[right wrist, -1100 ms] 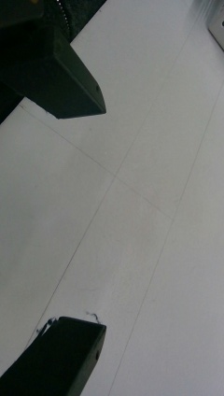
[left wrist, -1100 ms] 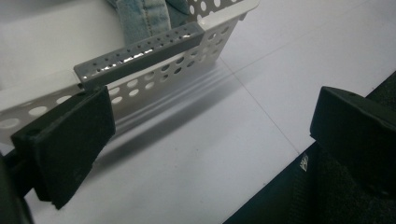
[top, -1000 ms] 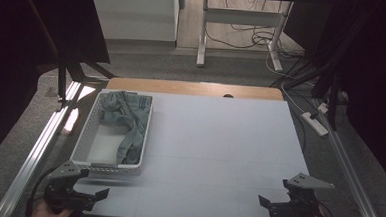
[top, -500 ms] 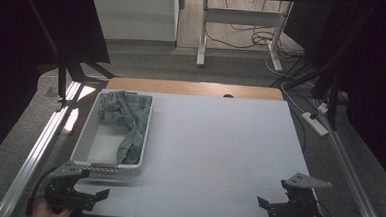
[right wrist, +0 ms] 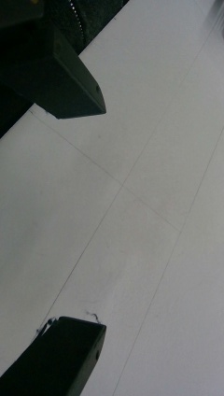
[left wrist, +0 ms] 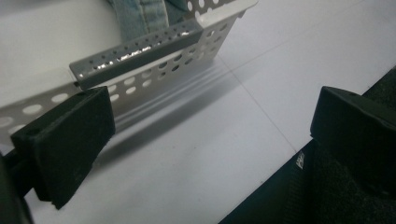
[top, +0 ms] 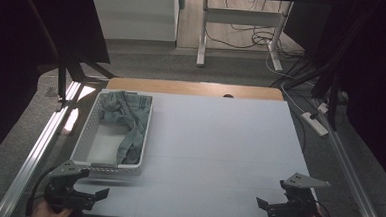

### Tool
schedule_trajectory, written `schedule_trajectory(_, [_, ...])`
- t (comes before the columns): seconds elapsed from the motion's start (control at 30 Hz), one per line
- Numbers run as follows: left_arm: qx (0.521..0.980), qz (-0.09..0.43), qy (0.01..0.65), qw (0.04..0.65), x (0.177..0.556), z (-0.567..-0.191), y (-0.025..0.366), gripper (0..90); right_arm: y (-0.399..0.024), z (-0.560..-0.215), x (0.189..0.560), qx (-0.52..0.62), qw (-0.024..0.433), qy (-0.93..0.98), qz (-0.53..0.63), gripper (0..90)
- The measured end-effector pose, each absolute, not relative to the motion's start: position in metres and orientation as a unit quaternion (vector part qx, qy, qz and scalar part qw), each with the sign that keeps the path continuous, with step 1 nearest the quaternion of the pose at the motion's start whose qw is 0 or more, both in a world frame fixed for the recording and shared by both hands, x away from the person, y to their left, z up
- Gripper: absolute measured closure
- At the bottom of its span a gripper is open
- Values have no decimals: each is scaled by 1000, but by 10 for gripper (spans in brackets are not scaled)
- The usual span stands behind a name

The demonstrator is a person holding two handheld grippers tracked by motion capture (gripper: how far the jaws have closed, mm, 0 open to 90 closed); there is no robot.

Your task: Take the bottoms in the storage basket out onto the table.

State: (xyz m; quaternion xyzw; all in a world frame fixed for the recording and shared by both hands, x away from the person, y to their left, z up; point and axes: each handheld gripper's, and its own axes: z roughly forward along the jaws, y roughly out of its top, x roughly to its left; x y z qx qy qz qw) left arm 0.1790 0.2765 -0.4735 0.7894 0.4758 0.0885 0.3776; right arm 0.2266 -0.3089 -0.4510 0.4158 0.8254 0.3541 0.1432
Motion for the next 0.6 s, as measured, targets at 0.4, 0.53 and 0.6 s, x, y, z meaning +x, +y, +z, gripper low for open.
schedule_trajectory(0.4, [784,93,460,408,178,-468,279,0,-307,-452,227,412,142,830,349,0])
schedule_trajectory(0.53, [783,97,456,411,179,-467,279,0,-307,-452,227,412,140,831,347,0])
schedule_trajectory(0.6, [785,102,453,409,180,-466,277,0,-307,-452,227,411,139,832,346,0])
